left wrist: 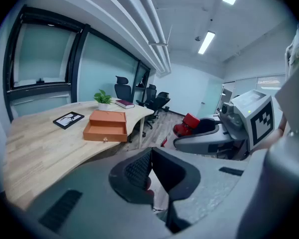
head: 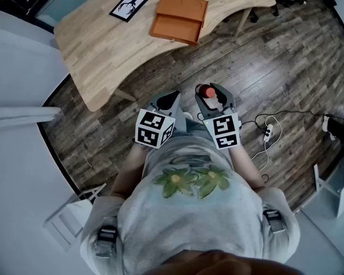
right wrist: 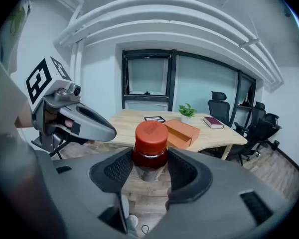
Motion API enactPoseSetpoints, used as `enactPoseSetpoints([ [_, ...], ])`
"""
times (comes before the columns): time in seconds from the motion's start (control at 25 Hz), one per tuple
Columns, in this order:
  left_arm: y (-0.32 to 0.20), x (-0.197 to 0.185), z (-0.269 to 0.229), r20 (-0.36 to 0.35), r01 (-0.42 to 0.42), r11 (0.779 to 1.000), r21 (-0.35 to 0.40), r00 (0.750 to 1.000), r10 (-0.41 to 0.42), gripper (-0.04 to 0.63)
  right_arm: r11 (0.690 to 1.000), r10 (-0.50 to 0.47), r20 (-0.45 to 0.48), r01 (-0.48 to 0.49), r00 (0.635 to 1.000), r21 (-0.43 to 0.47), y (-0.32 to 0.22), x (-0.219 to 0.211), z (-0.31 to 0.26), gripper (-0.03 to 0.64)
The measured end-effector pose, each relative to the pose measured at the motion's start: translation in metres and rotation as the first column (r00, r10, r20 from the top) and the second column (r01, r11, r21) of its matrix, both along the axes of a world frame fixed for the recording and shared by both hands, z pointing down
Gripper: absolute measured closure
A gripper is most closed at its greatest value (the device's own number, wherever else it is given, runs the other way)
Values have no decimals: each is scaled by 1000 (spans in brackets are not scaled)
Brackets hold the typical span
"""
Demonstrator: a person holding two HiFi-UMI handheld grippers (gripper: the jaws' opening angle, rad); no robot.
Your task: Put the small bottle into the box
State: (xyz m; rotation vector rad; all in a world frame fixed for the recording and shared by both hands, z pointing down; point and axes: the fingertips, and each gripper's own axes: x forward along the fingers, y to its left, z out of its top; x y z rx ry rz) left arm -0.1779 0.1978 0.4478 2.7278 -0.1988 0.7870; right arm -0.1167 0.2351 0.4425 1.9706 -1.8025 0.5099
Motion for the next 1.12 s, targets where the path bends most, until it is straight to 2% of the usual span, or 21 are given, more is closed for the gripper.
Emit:
enactPoseSetpoints([
  [0.24,-9,-5,7,10,33,999,-13,999,-33,588,1000,2,-3,-2,1000,6,-1,5,2,399],
  [0.56,-26,18,2,-4,34,999,-1,999,-34,588,1000,2,18,-2,1000,1,-17,21,4,399],
  [0.84,-65,62,-1,-14,32,1000,-2,999,-32,588,1000,12,28,-12,1000,-4,-54,65,1,399],
  [1.12,-108,124,-3,-43,49,999,-21,998,-50,588,999,-41,13,41,999,-22,-98,111,-5,399],
])
